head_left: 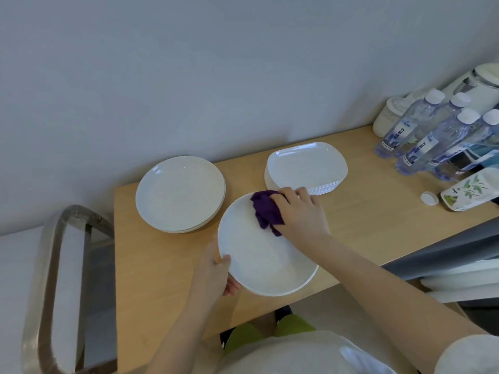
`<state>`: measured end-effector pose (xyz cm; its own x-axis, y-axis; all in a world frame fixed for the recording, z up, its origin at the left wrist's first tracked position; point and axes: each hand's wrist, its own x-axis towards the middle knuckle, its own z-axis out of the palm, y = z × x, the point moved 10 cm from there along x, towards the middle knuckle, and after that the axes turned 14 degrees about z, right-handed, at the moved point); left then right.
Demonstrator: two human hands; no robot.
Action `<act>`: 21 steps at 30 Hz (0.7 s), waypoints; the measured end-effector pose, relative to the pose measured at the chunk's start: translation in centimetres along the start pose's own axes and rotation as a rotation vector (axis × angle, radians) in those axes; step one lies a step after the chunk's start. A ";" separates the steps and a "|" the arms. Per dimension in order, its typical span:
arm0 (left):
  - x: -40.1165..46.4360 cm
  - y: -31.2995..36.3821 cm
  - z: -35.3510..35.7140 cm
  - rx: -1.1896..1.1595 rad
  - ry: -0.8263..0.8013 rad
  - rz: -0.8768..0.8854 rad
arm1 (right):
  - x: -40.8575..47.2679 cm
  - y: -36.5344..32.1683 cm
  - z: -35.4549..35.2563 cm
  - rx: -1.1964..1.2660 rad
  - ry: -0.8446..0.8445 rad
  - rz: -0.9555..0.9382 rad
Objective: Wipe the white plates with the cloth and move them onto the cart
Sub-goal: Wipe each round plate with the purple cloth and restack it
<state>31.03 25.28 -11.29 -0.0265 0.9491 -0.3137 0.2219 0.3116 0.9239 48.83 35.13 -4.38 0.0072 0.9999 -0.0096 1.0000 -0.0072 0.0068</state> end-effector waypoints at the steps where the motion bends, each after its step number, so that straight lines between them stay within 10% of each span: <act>1: 0.0 -0.1 0.0 -0.012 0.007 -0.014 | -0.9 1.0 0.1 0.016 0.010 0.038; 9: -0.1 -0.1 0.0 -0.030 0.000 -0.048 | -2.2 2.4 2.5 0.225 -0.084 0.273; 21: -0.3 0.5 0.0 -0.047 -0.021 -0.043 | -4.5 -8.2 2.0 0.390 -0.212 -0.157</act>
<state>31.18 25.16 -10.79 -0.0146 0.9338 -0.3574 0.1751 0.3543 0.9186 40.63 30.71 -6.37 -0.1832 0.9656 -0.1845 0.9168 0.1000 -0.3865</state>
